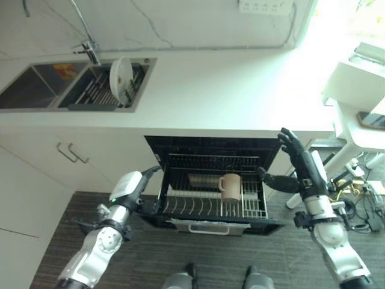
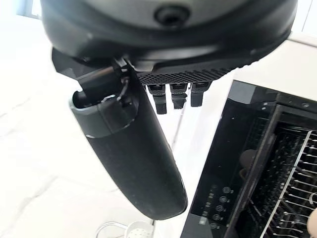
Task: Place the dishes in the dishwasher.
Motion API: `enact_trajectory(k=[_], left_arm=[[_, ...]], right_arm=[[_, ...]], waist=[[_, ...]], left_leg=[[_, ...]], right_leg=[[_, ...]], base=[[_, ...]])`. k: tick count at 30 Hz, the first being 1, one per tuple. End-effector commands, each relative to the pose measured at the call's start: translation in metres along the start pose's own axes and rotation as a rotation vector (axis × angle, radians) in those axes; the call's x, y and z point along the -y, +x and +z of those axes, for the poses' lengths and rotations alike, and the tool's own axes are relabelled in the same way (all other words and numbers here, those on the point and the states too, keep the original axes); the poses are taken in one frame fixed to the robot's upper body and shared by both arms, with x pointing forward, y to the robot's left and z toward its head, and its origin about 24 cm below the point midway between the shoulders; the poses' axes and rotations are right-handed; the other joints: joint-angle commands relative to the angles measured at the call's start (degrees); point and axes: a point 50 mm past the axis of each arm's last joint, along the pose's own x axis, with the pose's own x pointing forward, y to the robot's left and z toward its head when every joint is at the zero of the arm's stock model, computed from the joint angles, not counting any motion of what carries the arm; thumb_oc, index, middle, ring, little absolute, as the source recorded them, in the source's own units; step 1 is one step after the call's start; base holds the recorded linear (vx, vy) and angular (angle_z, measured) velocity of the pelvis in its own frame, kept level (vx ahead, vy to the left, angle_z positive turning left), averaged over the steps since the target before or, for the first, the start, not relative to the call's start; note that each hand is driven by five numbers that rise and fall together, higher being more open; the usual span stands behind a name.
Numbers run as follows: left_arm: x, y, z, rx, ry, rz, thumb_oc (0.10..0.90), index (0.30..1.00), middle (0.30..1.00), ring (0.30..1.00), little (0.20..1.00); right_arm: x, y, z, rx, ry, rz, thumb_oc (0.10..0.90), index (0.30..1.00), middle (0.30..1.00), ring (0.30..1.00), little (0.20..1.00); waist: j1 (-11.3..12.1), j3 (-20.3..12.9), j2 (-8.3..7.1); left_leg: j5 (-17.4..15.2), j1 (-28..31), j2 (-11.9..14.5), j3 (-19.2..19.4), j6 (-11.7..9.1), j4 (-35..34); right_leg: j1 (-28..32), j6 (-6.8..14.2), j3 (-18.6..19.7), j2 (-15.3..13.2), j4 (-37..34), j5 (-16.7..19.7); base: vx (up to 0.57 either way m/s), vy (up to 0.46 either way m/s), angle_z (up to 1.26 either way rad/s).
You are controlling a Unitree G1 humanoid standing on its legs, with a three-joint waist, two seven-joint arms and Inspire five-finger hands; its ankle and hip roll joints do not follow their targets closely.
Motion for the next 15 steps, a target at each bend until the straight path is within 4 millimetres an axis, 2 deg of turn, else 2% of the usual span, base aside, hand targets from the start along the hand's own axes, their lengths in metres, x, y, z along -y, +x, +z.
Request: enact_trajectory(k=[1, 10, 14, 15], left_arm=[[-0.04, 0.006, 0.013, 0.106, -0.04, 0.228, 0.8, 0.9, 0.9, 0.9, 0.9], [-0.05, -0.008, -0.006, 0.011, -0.169, 0.306, 0.8, 0.9, 0.9, 0.9, 0.9], [-0.042, -0.01, -0.018, -0.066, -0.345, 0.304, 0.8, 0.9, 0.9, 0.9, 0.9], [-0.029, -0.013, -0.028, -0.14, -0.434, 0.276, 0.8, 0.9, 0.9, 0.9, 0.9]], right_arm=[[0.013, 0.013, 0.045, 0.258, 0.089, -0.095, 0.8, 0.9, 0.9, 0.9, 0.9], [0.02, 0.008, 0.05, 0.266, 0.17, -0.167, 0.8, 0.9, 0.9, 0.9, 0.9], [0.016, 0.006, 0.042, 0.224, 0.251, -0.181, 0.8, 0.9, 0.9, 0.9, 0.9], [0.013, 0.004, 0.034, 0.183, 0.36, -0.183, 0.8, 0.9, 0.9, 0.9, 0.9]], waist=[[0.7, -3.7, -0.6], [2.2, -4.3, -1.57], [2.4, -4.5, -1.88], [2.4, -4.7, -2.07]], left_leg=[[-10.2, 1.1, 4.3, -0.2, 1.2, 4.2], [-11.4, 1.8, 0.8, -1.9, 3.7, 4.2], [-12.1, 1.9, -1.7, -2.4, 5.4, 4.2], [-12.4, 1.8, -2.8, -2.2, 6.1, 4.2]], right_leg=[[0.3, 3.2, 0.9, -2.5, 4.0, -7.9], [1.1, 4.1, 1.3, -3.9, 4.0, -7.0], [0.3, 5.3, 2.4, -4.9, 4.0, -5.0], [-0.2, 5.8, 3.0, -5.8, 4.0, -2.6]], base=[[0.01, 0.086, 0.03], [-0.01, 0.132, 0.08], [-0.01, 0.193, 0.19], [0.0, 0.235, 0.18]])
